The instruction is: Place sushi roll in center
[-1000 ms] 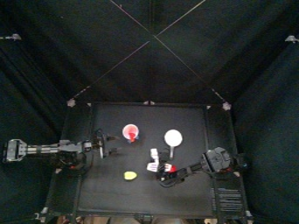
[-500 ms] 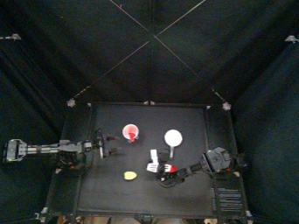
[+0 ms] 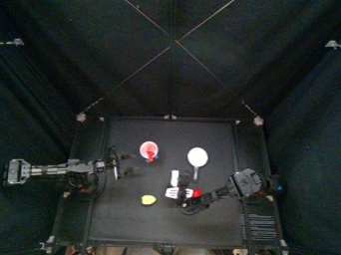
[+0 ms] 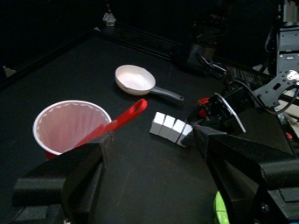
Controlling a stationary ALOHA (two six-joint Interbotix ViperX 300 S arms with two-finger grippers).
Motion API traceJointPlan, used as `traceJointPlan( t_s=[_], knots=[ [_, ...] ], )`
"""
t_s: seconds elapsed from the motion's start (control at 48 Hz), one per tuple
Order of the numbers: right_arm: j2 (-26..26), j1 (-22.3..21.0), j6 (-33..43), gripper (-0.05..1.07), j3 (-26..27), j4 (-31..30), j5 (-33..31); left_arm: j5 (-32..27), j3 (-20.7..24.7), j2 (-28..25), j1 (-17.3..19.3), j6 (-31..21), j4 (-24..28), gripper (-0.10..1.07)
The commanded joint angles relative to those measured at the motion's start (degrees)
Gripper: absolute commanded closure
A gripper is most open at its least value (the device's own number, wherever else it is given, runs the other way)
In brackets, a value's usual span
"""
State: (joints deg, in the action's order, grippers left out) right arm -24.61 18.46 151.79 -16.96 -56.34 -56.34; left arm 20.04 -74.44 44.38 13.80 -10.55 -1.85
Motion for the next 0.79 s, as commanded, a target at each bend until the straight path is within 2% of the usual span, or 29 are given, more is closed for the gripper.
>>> traceJointPlan(
  t_s=[0.0,0.25,0.542,0.771],
  knots=[
    [2.11,0.0,0.09,0.07,-0.18,-0.18,-0.97,0.18,0.88,-0.09,0.18,-0.09,0.0,-0.06],
    [3.34,0.0,0.09,0.07,-2.02,-0.09,-1.67,0.18,0.88,-0.18,0.18,-0.09,-0.44,-0.06],
    [3.43,0.0,-0.26,0.07,-0.88,-1.58,-1.49,0.18,0.79,-0.09,0.18,0.0,-0.44,-0.06],
    [6.59,0.09,-0.88,0.07,-1.76,-2.99,-2.2,0.18,0.79,-0.09,0.18,0.0,-0.44,-0.06]
  ],
)
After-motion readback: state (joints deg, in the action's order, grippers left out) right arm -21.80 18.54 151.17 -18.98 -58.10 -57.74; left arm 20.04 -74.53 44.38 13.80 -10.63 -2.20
